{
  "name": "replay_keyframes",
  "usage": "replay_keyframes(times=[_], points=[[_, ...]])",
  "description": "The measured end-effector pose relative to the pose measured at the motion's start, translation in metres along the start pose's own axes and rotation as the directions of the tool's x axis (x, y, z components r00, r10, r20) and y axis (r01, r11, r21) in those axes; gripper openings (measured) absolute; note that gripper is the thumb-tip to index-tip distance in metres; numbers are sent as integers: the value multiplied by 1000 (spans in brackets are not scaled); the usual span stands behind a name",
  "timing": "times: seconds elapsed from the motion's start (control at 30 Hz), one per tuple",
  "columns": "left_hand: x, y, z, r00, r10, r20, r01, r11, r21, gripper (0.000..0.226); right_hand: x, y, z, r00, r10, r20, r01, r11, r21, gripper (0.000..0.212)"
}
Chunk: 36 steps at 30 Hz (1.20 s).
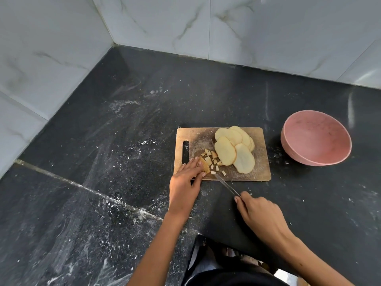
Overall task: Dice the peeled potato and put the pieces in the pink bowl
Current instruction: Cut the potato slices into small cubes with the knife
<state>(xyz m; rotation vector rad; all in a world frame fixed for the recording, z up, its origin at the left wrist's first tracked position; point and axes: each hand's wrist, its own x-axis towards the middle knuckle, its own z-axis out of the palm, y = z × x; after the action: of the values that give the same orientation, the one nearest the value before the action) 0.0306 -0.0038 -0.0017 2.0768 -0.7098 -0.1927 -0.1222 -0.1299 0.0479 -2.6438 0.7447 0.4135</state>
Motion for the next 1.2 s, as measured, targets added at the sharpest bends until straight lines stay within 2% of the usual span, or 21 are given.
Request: replay_keyframes(times=[0.23,0.4,0.57,0.67,0.8,1.03,1.2], points=[[1,1,-2,1000,19,-23,-19,1000,10,33,16,-17,-16,998,10,-57,-6,998,69,30],[0,2,-1,996,39,-84,-37,999,23,32,31,-42,-15,1000,18,-25,-17,999,45,34],[2,2,-1,995,44,-84,-41,999,33,29,41,-52,-12,999,26,24,-27,999,31,36],[3,2,0,996,41,-78,-37,998,51,29,44,-56,-10,999,21,25,-22,999,40,33],[4,4,1,995,55,-84,-50,997,63,30,58,-68,-7,997,61,46,-61,998,0,19],[2,7,2,998,31,-56,-26,996,87,28,41,-61,7,995,73,66,-68,995,-76,18],[3,6,1,999,29,-36,-26,995,93,29,51,-68,5,991,122,57,-123,992,3,17]])
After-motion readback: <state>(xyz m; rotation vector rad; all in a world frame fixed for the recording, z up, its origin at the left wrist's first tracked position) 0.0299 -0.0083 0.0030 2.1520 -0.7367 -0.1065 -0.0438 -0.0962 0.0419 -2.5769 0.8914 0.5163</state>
